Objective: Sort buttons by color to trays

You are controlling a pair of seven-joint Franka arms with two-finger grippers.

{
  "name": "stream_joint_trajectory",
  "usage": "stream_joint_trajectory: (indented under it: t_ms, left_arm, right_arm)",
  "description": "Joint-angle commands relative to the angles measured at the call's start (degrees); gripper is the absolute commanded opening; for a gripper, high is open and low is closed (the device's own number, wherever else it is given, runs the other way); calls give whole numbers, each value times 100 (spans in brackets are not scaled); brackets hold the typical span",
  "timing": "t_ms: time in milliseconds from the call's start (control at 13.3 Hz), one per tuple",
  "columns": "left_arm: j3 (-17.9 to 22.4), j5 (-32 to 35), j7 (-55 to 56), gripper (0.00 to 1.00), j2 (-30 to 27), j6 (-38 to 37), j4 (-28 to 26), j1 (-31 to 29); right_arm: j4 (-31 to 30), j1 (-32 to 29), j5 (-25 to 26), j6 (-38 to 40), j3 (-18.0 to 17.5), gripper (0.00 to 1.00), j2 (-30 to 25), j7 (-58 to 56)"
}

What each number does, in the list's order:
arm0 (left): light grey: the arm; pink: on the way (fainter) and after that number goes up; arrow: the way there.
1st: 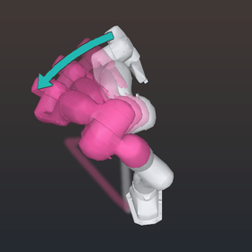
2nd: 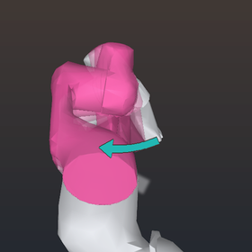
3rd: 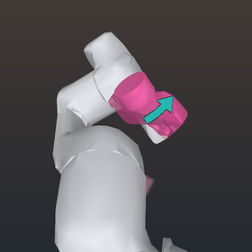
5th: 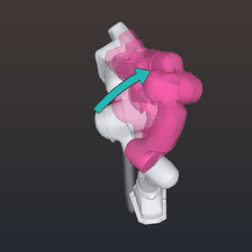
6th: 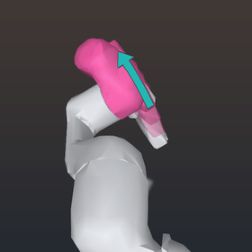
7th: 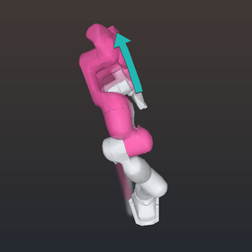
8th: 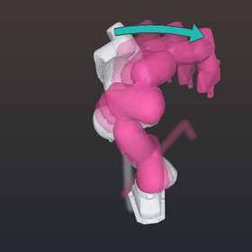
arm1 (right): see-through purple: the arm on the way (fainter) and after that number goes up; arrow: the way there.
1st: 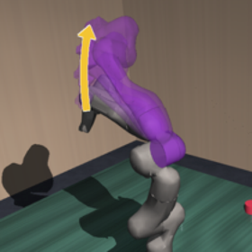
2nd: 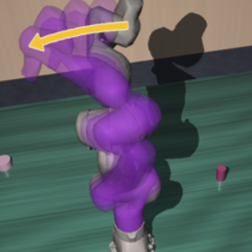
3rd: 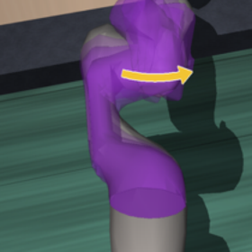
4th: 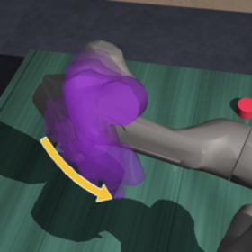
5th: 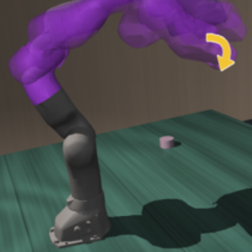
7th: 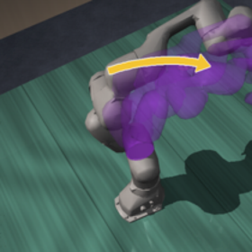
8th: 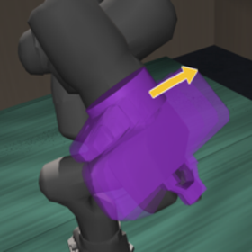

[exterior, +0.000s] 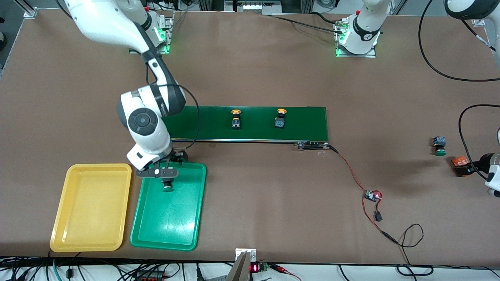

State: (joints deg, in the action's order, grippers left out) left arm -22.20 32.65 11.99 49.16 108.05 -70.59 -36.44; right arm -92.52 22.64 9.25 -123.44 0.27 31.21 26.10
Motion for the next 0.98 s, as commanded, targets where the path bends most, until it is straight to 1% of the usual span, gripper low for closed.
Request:
stream_joint_trajectory:
  t_ms: [0,151,226,302,452,528,603,678,754,829,905]
  left_arm:
    - [250,31,-162,100,76,995,-348,-73]
    - [268,57,-171,100,93,1428,-552,-214]
    - [268,144,-171,100,102,1578,-570,-240]
    - [268,145,-84,100,207,1684,-553,-223]
    - [268,154,5,100,313,1711,-579,-319]
    - [268,145,57,100,322,1711,-649,-319]
    - [268,145,127,100,400,1720,-649,-337]
    - [268,154,128,98,419,1720,-658,-354]
    - [268,154,119,86,410,1694,-676,-363]
    - [268,154,76,52,384,1641,-676,-372]
    - [268,145,75,29,384,1562,-667,-355]
  right_arm:
    - [-581,-75,-309,320,-271,100,-676,176]
    - [-889,-155,-327,356,-526,100,-1053,369]
    - [-1047,-268,-327,391,-702,100,-1221,491]
    - [-1214,-443,-327,374,-956,100,-1379,588]
    - [-1566,-952,-327,304,-1579,100,-1634,712]
    - [-1689,-1077,-327,277,-1800,100,-1731,852]
    - [-1743,-1087,-327,251,-1924,100,-1758,1053]
    - [-1830,-1087,-318,181,-2030,100,-1776,1194]
    - [-1953,-1087,-318,-2,-2118,100,-1767,1265]
    - [-2067,-1078,-318,-213,-2162,100,-1759,1371]
    - [-2164,-1060,-318,-381,-2189,100,-1732,1554]
